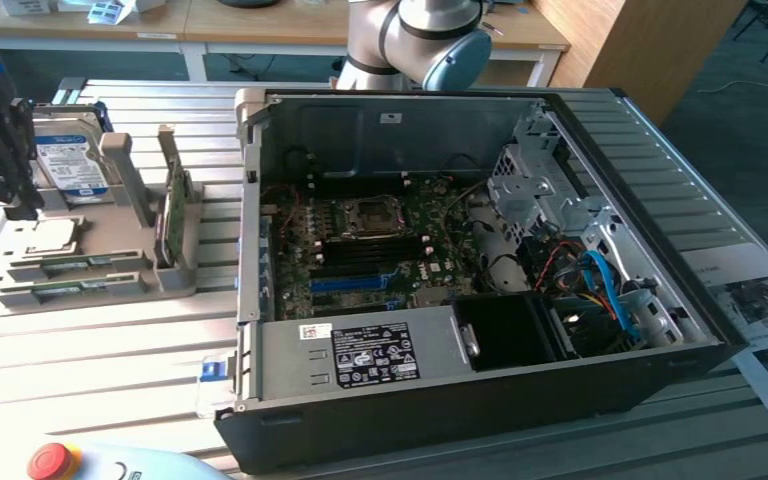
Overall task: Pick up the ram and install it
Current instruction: 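Pick up the ram and move it above insertion slot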
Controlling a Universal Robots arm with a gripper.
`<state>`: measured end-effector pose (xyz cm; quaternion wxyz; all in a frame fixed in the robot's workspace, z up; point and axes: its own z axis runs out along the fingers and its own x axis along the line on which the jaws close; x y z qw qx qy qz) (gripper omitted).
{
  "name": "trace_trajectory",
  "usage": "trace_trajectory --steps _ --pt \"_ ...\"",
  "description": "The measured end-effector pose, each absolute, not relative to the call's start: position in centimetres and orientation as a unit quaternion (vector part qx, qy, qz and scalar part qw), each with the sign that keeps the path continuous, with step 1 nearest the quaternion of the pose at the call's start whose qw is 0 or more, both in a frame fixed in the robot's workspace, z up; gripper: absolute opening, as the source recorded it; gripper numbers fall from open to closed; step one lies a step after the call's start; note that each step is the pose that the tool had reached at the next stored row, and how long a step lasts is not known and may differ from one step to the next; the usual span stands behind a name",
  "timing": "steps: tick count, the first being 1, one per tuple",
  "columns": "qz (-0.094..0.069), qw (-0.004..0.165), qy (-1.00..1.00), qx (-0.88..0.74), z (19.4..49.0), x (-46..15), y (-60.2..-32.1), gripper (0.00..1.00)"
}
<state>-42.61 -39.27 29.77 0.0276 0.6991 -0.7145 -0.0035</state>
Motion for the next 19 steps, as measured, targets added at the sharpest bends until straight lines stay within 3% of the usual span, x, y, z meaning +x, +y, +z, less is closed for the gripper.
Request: trace_trajectory --steps 19 --pt "-0.003 0.027 -0.713 0.7 29.77 -42.13 -39.41 0.24"
